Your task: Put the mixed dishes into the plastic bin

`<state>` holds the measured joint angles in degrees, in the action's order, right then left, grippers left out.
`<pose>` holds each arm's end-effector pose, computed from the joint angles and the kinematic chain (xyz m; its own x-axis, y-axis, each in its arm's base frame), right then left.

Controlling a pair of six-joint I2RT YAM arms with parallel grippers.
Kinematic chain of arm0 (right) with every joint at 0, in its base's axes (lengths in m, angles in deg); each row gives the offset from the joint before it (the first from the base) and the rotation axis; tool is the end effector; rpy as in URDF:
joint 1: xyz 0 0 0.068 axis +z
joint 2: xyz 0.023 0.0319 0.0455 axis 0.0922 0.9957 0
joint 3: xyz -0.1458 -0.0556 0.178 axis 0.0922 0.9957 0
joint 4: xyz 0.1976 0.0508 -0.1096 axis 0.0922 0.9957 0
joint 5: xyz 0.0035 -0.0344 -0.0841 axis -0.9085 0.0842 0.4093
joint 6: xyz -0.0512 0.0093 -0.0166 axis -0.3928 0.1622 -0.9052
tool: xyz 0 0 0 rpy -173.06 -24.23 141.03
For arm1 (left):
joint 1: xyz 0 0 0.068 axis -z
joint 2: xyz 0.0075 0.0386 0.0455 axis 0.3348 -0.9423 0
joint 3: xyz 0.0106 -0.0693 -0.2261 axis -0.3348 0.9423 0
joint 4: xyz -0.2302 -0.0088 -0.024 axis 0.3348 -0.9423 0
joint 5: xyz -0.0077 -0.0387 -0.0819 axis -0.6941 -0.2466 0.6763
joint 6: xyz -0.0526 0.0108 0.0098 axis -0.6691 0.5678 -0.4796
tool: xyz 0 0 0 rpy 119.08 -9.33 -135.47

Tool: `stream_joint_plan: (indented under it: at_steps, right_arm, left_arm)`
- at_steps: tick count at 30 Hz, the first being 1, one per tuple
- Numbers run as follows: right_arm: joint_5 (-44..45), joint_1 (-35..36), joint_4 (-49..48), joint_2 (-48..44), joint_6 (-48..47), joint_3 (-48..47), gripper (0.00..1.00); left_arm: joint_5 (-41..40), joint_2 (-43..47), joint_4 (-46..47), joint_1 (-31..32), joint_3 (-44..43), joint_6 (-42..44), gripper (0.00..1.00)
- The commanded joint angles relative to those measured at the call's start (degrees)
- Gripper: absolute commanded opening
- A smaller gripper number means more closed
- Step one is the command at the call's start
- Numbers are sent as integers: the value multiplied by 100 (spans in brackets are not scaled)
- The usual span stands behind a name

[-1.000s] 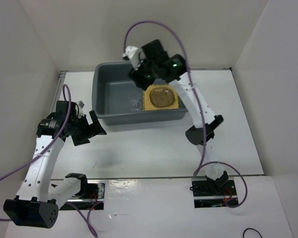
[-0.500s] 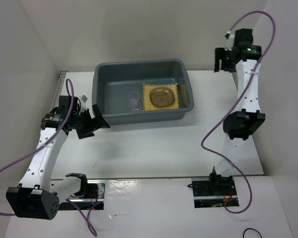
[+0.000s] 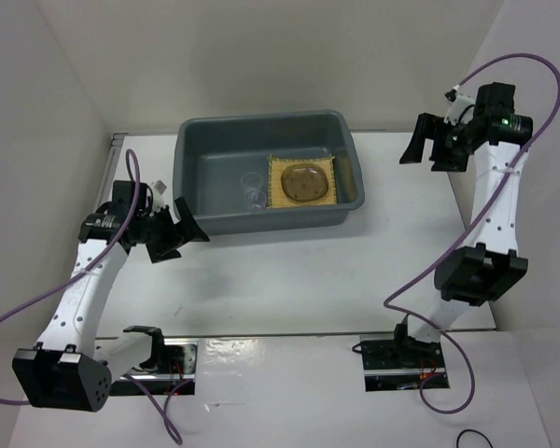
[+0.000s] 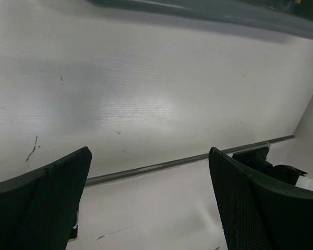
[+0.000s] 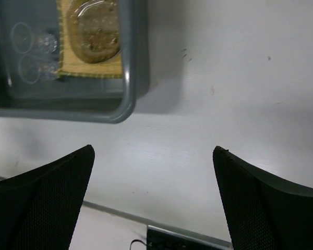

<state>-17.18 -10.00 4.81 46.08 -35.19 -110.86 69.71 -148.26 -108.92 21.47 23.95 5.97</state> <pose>0.2884 -0.0633 0.3778 -0.7804 0.1385 -0.6098 -0.0548 0.9562 0.2874 0.1905 -0.0192 0.2790 -0.8010 -0.4952 -0.3363 -0.2512 0.7880 -0.5621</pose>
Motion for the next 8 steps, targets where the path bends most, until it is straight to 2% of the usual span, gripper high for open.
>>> stream_joint_plan:
  at_steps: [1,8]
  right_arm:
    - [-751,-359,84,-541,-175,469,99]
    - [-2104,-1562,84,-884,-1038,2367,99]
  left_arm:
    - [76,376,-173,-33,90,-205,99]
    - [-214,1027,-411,-33,56,-250,99]
